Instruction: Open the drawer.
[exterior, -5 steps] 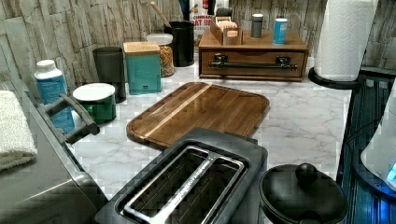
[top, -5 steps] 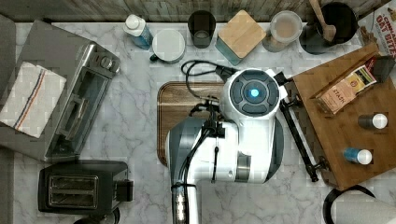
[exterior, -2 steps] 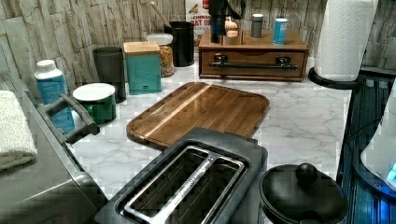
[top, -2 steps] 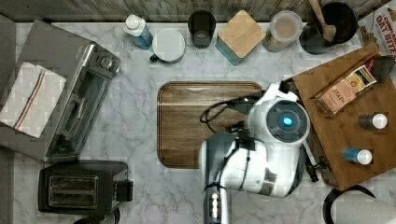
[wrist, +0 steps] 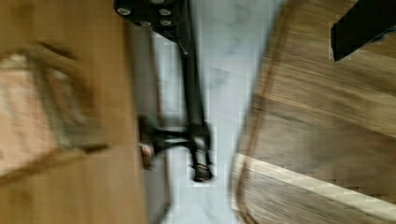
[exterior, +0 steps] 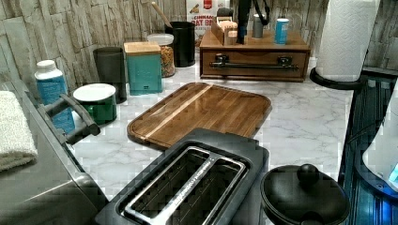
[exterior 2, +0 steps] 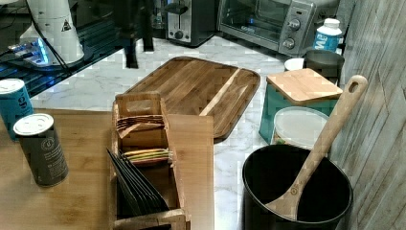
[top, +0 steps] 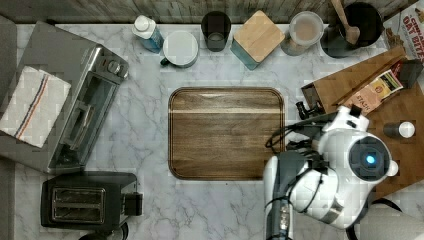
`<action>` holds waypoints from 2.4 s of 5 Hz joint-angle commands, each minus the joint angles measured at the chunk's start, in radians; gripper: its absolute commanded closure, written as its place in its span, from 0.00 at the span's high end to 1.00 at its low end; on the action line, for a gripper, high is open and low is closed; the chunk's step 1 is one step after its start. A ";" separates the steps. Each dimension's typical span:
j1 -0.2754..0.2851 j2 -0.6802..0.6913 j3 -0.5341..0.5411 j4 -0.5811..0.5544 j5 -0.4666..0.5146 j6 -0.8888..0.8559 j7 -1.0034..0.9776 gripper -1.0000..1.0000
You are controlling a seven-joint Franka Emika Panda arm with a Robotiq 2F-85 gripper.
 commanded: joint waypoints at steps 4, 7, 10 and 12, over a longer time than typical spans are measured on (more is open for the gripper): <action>0.010 0.094 -0.091 -0.111 0.055 0.249 -0.250 1.00; -0.059 0.188 -0.022 -0.144 0.174 0.402 -0.327 1.00; -0.057 0.250 0.030 -0.089 0.248 0.305 -0.450 1.00; 0.047 0.035 0.014 -0.314 0.116 0.271 -0.270 1.00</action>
